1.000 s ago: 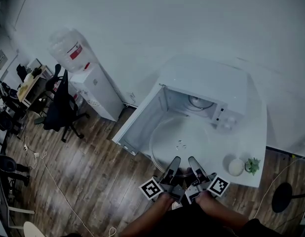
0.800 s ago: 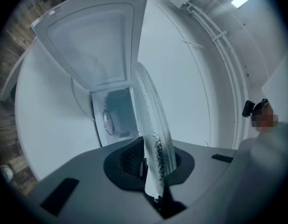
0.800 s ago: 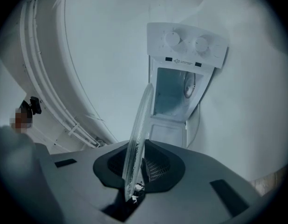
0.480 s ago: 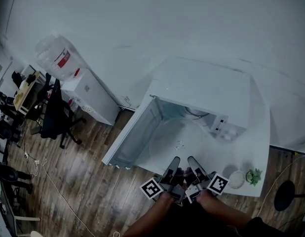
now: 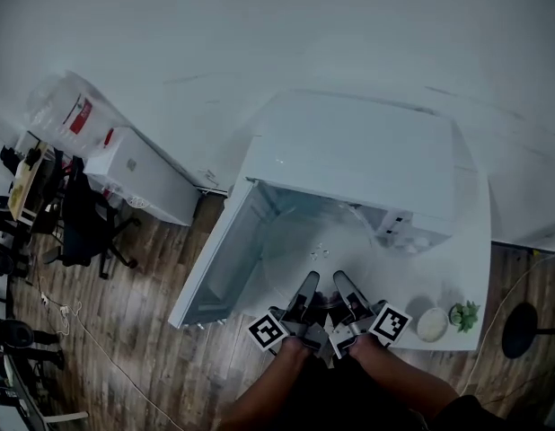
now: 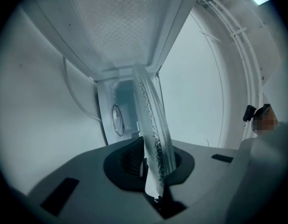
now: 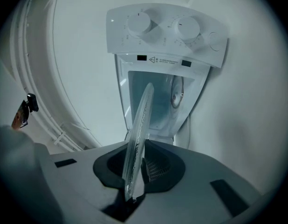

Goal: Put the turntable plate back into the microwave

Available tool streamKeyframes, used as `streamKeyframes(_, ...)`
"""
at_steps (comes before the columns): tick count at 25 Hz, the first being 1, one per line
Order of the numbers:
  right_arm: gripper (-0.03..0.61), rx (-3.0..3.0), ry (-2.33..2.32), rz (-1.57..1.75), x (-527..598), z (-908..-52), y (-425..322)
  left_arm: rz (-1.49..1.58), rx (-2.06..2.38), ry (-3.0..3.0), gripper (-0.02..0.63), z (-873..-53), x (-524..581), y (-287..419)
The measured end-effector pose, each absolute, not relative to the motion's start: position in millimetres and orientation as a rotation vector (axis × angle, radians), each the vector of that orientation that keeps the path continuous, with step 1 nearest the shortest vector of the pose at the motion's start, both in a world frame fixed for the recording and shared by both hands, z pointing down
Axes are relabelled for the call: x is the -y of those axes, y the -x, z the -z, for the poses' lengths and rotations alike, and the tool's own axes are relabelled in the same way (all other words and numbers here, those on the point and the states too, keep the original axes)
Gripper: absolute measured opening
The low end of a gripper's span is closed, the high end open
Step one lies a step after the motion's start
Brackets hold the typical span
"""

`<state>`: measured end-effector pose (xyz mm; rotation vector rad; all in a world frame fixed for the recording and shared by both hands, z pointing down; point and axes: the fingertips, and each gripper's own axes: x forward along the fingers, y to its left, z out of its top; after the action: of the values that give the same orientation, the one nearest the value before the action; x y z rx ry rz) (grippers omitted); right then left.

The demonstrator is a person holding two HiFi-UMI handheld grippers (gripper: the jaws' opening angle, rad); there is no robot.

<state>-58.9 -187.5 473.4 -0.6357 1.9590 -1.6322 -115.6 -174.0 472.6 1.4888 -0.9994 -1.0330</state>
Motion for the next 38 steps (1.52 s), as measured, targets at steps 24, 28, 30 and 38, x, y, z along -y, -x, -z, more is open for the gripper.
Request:
streamKeyframes(24,0.061,-1.920,0.978,1.525,292.0,-529.1,57.9,0.882,0.808,-1.516,0.057,-530.6,308.5,118.3)
streamKeyframes(28,0.063,-1.889,0.974,1.560,297.9,-533.7,59.8,0.877,0.801,-1.510,0.057,-536.5,321.8,121.2)
streamKeyframes(30,0.063,-1.873,0.941,1.589,300.0,-534.9,60.5,0.873,0.788,-1.513,0.057,-537.6,329.5,121.7)
streamKeyframes(38,0.070,-1.691,0.831,1.606,311.0,-534.6,62.9,0.838,0.765,-1.563,0.069,-538.8,347.0,119.8)
